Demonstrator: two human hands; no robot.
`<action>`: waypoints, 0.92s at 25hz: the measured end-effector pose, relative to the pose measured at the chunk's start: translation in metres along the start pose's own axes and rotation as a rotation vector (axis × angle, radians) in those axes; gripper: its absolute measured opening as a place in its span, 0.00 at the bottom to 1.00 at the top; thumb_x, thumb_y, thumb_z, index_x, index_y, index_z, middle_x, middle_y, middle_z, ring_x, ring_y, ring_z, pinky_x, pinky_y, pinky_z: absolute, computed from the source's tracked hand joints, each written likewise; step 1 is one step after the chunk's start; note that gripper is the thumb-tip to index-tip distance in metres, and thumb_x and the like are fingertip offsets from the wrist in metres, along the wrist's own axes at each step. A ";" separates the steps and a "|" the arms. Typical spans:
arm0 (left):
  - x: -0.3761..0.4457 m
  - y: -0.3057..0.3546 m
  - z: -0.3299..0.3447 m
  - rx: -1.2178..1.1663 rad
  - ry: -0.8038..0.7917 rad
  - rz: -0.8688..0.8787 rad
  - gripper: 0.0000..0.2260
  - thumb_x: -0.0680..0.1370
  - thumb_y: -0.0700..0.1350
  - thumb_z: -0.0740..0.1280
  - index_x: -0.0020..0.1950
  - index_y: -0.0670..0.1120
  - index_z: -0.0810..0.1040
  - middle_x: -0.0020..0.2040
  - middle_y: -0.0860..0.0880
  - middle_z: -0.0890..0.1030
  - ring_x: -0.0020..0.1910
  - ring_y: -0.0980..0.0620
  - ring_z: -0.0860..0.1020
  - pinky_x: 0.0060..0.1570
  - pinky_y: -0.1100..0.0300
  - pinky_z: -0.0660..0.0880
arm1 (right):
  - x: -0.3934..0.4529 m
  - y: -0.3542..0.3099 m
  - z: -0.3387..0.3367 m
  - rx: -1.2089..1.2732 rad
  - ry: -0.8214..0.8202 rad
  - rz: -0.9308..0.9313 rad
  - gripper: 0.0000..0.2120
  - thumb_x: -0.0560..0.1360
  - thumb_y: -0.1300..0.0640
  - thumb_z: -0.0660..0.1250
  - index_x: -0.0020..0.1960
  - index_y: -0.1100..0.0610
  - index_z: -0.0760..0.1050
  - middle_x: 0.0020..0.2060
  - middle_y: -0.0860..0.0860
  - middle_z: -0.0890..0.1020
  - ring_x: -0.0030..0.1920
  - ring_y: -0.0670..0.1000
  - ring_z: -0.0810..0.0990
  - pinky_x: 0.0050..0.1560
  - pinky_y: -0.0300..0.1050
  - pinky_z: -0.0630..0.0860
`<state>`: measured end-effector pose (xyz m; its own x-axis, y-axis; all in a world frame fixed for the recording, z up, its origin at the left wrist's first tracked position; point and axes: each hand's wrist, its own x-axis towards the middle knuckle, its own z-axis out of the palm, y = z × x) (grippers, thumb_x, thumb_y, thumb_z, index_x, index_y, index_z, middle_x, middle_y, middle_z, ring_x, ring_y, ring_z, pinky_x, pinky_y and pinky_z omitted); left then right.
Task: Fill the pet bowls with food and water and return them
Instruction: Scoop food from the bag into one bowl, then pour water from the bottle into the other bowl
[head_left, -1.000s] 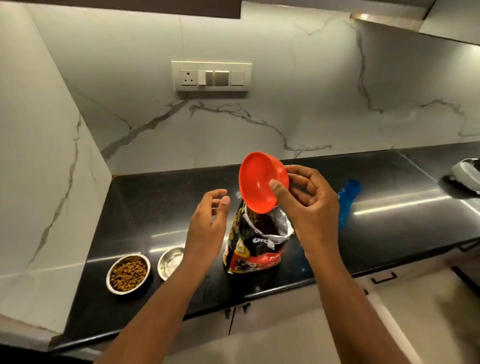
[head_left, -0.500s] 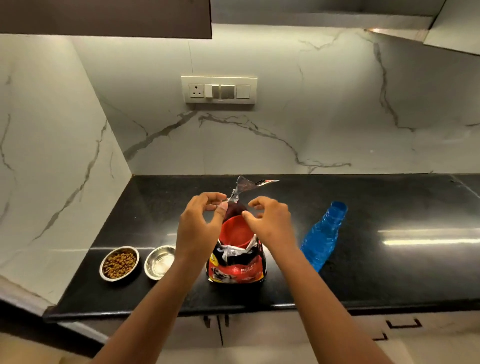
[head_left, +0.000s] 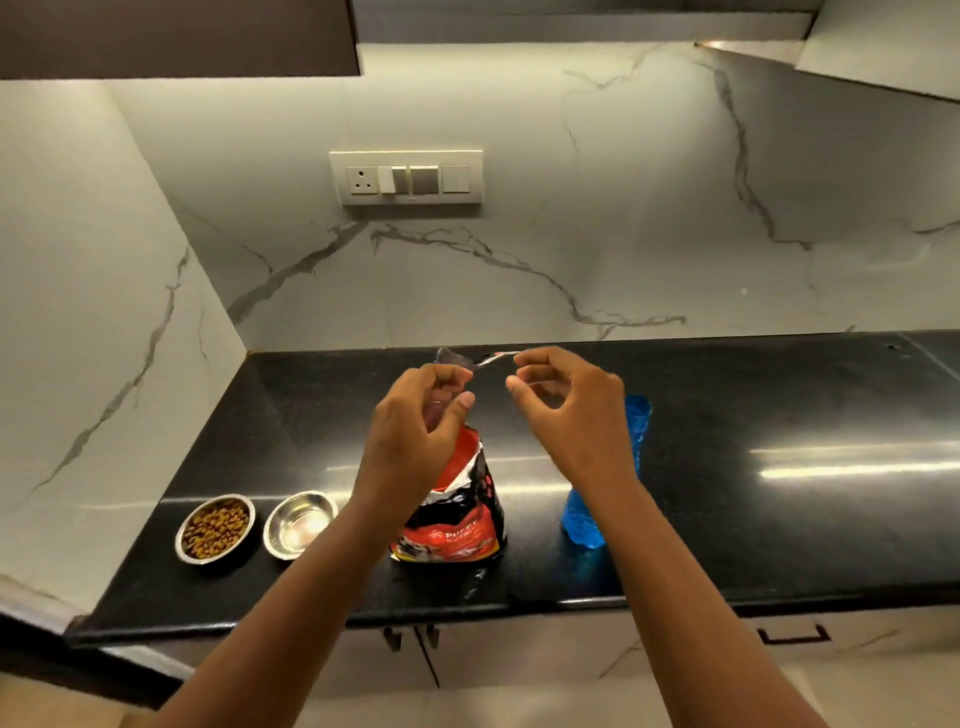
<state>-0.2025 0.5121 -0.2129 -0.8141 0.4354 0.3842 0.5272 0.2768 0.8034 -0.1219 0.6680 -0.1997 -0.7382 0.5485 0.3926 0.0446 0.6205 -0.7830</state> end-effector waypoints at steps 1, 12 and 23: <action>0.003 0.008 0.009 -0.031 -0.024 0.005 0.10 0.78 0.45 0.70 0.59 0.51 0.79 0.54 0.53 0.82 0.52 0.60 0.81 0.50 0.66 0.77 | 0.002 -0.002 -0.015 0.018 0.042 -0.005 0.09 0.76 0.54 0.74 0.56 0.52 0.83 0.44 0.46 0.87 0.43 0.42 0.86 0.51 0.42 0.84; -0.027 -0.014 0.128 -0.171 -0.542 -0.378 0.15 0.79 0.38 0.65 0.64 0.50 0.75 0.56 0.49 0.78 0.53 0.53 0.78 0.45 0.66 0.75 | -0.038 0.164 -0.067 0.062 0.040 0.502 0.28 0.73 0.69 0.72 0.68 0.49 0.73 0.61 0.55 0.81 0.61 0.54 0.82 0.59 0.47 0.80; -0.067 -0.074 0.137 -0.117 -0.682 -0.500 0.15 0.80 0.44 0.66 0.67 0.49 0.74 0.56 0.50 0.79 0.57 0.49 0.79 0.56 0.55 0.76 | -0.072 0.203 0.002 0.176 -0.060 0.406 0.36 0.66 0.51 0.83 0.70 0.51 0.70 0.61 0.46 0.81 0.62 0.45 0.80 0.66 0.54 0.79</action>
<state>-0.1534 0.5794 -0.3608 -0.6001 0.7163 -0.3561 0.0855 0.5000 0.8618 -0.0615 0.7533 -0.3879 -0.7224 0.6914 0.0116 0.2274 0.2534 -0.9402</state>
